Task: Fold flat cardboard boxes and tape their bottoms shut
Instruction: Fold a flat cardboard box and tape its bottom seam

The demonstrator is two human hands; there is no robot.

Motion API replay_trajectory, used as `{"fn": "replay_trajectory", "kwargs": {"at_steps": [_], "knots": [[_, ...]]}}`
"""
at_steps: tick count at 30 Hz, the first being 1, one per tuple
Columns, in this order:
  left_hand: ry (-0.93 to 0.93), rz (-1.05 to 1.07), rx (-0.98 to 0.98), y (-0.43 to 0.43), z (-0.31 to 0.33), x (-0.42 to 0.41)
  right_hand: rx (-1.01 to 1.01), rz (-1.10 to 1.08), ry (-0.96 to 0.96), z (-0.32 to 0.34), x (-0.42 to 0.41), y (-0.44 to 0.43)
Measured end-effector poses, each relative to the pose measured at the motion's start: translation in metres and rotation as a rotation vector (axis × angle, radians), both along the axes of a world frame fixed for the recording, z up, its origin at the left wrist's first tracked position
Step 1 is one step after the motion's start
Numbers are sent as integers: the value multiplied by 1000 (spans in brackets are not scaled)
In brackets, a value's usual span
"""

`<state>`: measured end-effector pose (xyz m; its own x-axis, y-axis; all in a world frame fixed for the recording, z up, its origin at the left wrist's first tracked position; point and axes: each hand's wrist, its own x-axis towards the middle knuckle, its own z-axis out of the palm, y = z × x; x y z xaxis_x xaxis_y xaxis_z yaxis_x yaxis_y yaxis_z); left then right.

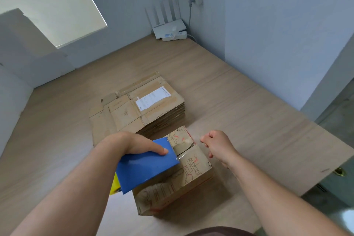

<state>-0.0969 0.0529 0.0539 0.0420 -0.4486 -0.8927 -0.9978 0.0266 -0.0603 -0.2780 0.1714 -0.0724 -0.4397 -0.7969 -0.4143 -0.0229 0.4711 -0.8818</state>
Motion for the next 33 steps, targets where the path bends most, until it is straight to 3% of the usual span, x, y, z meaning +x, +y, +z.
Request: {"fn": "replay_trajectory", "kwargs": {"at_steps": [5, 9, 13, 17, 23, 27, 33], "knots": [[-17, 15, 1, -1, -3, -3, 62, 42, -129, -18, 5, 0], [-32, 22, -5, -1, -3, -3, 267, 23, 197, -31, -9, 16], [-47, 29, -7, 0, -2, -4, 42, -9, 335, -10, 7, 12], [-36, 22, -6, 0, -2, -4, 92, 165, 528, 3, 34, -2], [58, -22, -17, 0, 3, 6, 82, 148, 464, 1, 35, -3], [164, -11, 1, -5, 4, 27, 111, 143, 528, 4, 37, -1], [160, 56, 91, -18, -8, 126, 110, 102, 499, 1, 38, 0]]}}
